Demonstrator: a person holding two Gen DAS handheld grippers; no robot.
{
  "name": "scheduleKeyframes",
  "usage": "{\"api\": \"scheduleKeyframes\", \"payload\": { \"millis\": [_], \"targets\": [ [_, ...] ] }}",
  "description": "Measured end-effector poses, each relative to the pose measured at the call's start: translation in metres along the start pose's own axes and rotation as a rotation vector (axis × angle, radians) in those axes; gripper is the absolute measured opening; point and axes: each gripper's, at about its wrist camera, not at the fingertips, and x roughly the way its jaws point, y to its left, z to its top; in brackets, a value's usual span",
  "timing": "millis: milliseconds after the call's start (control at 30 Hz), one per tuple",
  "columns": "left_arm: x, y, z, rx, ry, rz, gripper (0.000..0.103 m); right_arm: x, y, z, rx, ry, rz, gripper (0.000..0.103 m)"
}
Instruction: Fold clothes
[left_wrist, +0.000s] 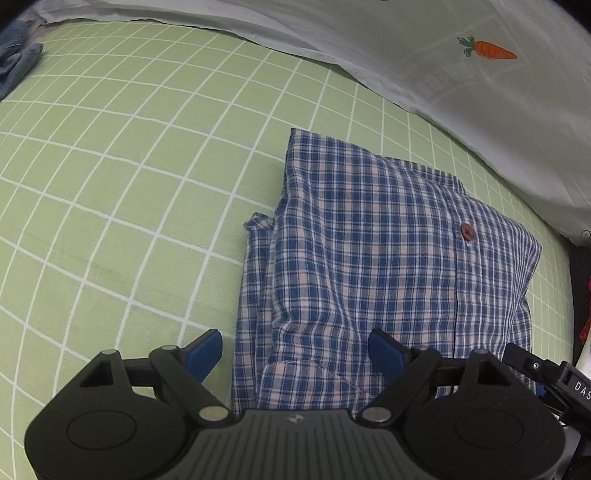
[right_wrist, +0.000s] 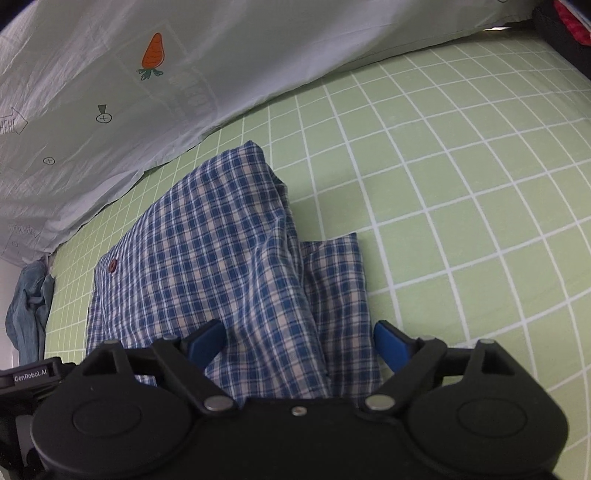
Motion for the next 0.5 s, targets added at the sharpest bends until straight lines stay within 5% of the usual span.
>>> {"api": "scheduleKeyframes", "payload": {
  "millis": [367, 467, 500],
  "targets": [
    [0.007, 0.0, 0.005, -0.055, -0.043, -0.069, 0.09, 0.015, 0.018, 0.008, -0.004, -0.005, 0.014, 0.103],
    [0.009, 0.001, 0.006, -0.093, -0.049, -0.132, 0.083, 0.021, 0.027, 0.01, -0.022, 0.015, 0.052, 0.102],
    [0.011, 0.002, 0.006, -0.122, -0.043, -0.166, 0.073, 0.023, 0.03, 0.01, -0.027, 0.024, 0.073, 0.102]
  ]
}}
